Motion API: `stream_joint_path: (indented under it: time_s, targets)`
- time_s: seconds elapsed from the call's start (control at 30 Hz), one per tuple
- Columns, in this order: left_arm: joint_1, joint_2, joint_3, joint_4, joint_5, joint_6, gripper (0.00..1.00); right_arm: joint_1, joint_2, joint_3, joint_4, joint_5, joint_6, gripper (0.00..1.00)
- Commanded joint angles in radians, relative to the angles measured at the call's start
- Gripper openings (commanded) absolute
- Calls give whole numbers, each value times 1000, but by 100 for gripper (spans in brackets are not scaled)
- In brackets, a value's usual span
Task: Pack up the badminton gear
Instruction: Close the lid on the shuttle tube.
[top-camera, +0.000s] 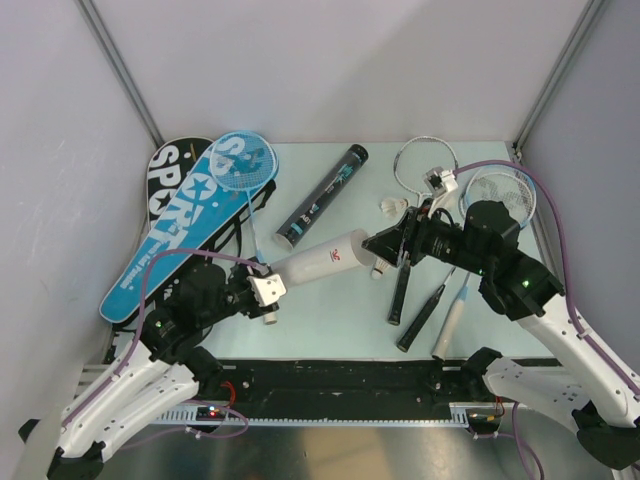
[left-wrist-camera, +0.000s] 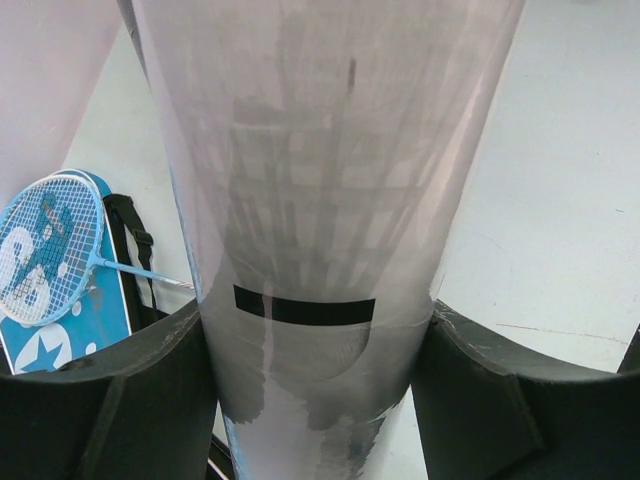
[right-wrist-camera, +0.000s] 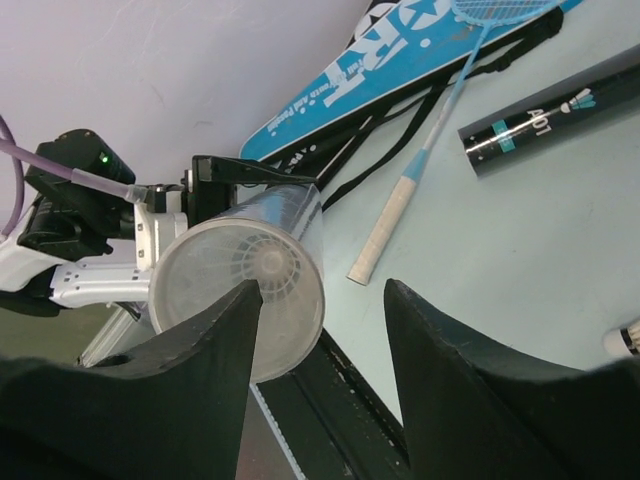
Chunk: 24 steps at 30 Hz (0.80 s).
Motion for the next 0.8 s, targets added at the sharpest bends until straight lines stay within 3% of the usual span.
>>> stream_joint_path:
  time_s: [0.0,0.4,0.77]
  targets:
    - [-10,-7,62,74,35,13,42,4,9,0,56,-74,-8,60]
    - [-11,19,101,76,56,31,42,25,93,-28,30,-194,-29,59]
    - [-11,14,151,174,125,-112,42,43,10,-196,126,-109,110,48]
